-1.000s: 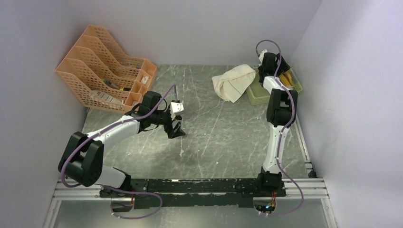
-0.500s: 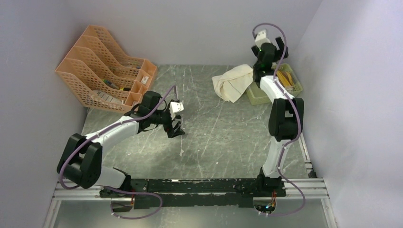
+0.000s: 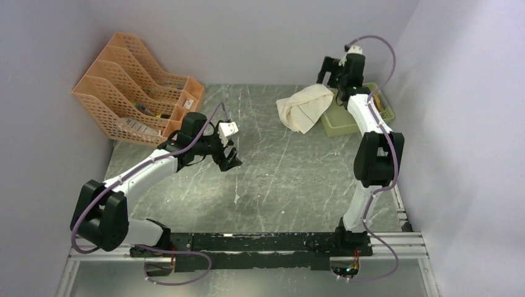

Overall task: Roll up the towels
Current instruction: Pick up the towel at the center of the board.

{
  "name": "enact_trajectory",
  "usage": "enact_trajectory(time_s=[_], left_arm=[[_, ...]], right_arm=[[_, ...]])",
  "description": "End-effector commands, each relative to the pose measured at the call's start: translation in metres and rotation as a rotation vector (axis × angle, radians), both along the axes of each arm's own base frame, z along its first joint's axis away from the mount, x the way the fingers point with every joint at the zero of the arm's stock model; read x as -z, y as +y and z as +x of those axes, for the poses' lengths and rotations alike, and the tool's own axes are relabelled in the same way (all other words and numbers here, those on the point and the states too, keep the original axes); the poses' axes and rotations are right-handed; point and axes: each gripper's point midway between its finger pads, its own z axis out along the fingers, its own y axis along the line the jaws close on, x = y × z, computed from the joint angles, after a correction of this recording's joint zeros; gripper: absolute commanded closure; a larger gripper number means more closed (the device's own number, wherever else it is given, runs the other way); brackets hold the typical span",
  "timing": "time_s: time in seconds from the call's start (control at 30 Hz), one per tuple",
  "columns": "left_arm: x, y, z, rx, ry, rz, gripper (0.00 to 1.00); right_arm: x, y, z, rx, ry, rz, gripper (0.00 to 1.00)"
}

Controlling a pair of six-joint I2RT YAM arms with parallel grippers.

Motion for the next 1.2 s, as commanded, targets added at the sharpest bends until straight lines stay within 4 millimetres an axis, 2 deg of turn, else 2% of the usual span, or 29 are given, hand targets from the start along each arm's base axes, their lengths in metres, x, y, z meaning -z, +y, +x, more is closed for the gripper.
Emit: enact_trajectory(time_s=[0.0,0.47,0.5,0.53,0.57,0.67,0.77,0.9,1.17], left_arm=[[-0.021,-0.001,0.004,-0.049,-0.024,-0.029,0.01],[-0.017,0.005,0.010,-0.077,-0.032,0.012,0.01],[-0.017,0.005,0.010,-0.077,-0.032,0.013,0.01],[-0.016,0.005,0.010,-0.078,-0.031,0.015,0.01],[-0.015,0.006,0.010,-0.079,-0.030,0.018,0.01],[-0.012,0.005,0.011,-0.079,-0.024,0.022,0.01],[-0.010,0.006,0.011,-0.079,-0.017,0.027,0.01],[-0.009,0.007,0.012,-0.084,-0.020,0.035,0.01],[-0.007,0.007,0.012,-0.084,-0.017,0.042,0.01]], right_arm=[[0.073,0.033,-0.020,-0.079,0.217,0.272,0.00],[0.126,-0.025,-0.022,0.061,0.259,0.442,0.00],[0.124,-0.026,-0.020,0.057,0.250,0.445,0.00],[0.136,-0.027,-0.017,0.056,0.267,0.452,0.00],[0.139,-0.024,-0.014,0.036,0.260,0.458,0.01],[0.134,-0.011,-0.005,-0.053,0.194,0.512,0.03],[0.141,0.000,0.003,-0.103,0.188,0.585,0.09],[0.144,0.007,0.012,-0.137,0.172,0.644,0.23],[0.117,0.000,0.013,-0.129,0.091,0.580,0.46]])
